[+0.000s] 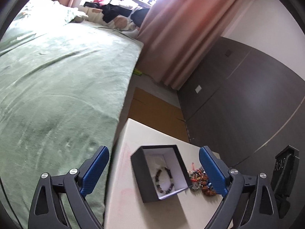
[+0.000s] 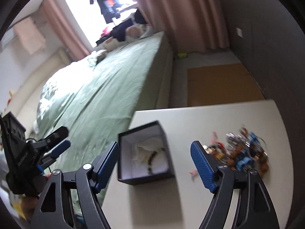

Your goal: Organize jewelry

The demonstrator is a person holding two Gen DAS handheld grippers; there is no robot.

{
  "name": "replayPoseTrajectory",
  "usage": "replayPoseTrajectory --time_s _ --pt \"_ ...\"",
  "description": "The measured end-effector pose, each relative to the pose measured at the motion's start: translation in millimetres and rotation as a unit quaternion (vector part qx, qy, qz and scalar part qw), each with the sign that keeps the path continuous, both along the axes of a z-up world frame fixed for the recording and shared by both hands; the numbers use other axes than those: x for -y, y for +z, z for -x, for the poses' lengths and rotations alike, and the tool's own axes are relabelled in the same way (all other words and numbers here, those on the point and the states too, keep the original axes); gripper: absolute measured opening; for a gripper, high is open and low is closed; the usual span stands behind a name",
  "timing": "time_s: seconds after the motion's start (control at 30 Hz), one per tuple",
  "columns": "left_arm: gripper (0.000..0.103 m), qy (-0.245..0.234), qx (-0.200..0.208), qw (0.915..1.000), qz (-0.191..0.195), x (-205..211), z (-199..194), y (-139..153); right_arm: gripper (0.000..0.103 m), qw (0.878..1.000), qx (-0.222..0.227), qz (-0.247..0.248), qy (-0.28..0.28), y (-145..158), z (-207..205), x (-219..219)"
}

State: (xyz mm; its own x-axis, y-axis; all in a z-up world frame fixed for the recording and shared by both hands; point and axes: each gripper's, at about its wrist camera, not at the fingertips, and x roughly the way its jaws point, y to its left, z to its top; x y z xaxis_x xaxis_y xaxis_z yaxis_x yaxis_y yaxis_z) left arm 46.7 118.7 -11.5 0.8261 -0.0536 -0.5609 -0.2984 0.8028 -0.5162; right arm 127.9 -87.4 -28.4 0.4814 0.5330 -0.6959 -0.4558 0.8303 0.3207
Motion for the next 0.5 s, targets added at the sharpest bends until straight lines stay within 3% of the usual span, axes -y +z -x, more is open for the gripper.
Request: replayPoseTrajectory --time_s 0.27,0.5 --pt "0.096 -0.023 -0.001 0.9996 -0.013 33 -5 4 0.083 0.997 0.002 -0.003 -0.083 8 9 74" --pt "0.096 -0.055 -0.003 0.9980 -0.032 70 -7 9 0.083 0.991 -0.028 -0.022 -0.133 -1 6 130"
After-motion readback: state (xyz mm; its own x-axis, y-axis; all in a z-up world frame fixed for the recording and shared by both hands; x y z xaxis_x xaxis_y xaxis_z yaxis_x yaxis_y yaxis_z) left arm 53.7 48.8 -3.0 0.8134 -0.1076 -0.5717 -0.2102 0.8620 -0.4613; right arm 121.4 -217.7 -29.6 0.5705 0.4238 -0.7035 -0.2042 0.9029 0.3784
